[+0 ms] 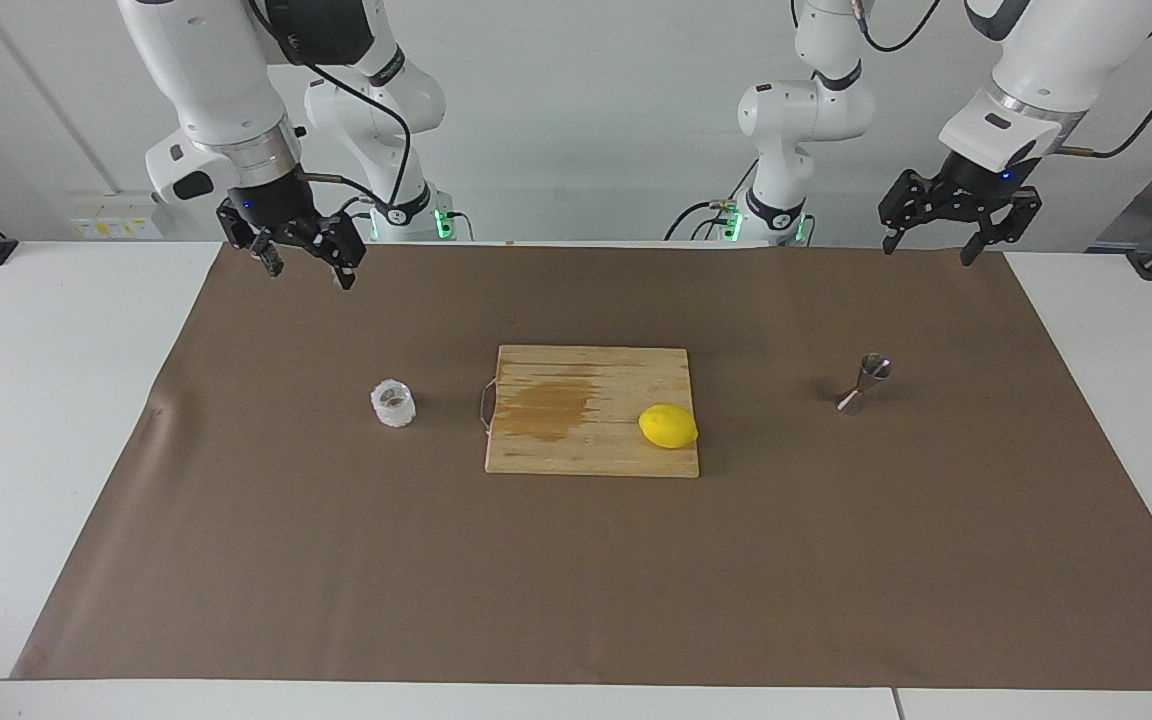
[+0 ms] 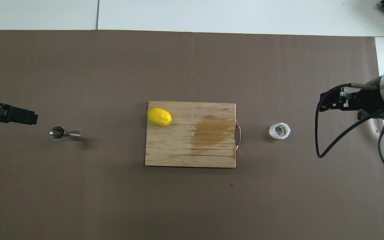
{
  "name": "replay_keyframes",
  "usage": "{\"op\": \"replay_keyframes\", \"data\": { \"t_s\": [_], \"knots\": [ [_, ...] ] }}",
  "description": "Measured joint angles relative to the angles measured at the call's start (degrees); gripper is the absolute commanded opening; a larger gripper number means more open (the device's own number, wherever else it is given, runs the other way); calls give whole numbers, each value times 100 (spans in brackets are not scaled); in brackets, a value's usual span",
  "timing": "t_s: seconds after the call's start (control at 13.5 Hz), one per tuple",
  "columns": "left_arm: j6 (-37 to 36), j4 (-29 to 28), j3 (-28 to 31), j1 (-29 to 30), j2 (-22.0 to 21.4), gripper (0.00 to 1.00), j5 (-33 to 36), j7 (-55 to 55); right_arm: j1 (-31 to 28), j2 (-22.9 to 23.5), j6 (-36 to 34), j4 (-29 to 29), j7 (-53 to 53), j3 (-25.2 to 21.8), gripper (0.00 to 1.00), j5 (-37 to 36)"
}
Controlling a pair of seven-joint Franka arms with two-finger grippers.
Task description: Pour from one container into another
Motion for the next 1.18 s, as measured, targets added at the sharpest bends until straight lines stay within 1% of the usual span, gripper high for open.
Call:
{"op": "replay_keyframes", "data": {
  "t_s": [0.37, 0.66, 0.89, 1.18],
  "knots": [
    [27, -18, 1, 0, 1, 100, 1, 1, -5, -18, -9, 1, -3, -1, 100, -53],
    [196, -181, 20, 79, -3, 100, 6, -60, -24, -18, 39, 1, -4, -10, 100, -115],
    [379, -416, 35, 288, -8, 100, 7, -291, -169, -18, 74, 1, -7, -19, 100, -115],
    [826, -868, 46, 688, 13, 100, 8, -587, -190, -18, 74, 0, -8, -14, 100, -111]
  ]
}}
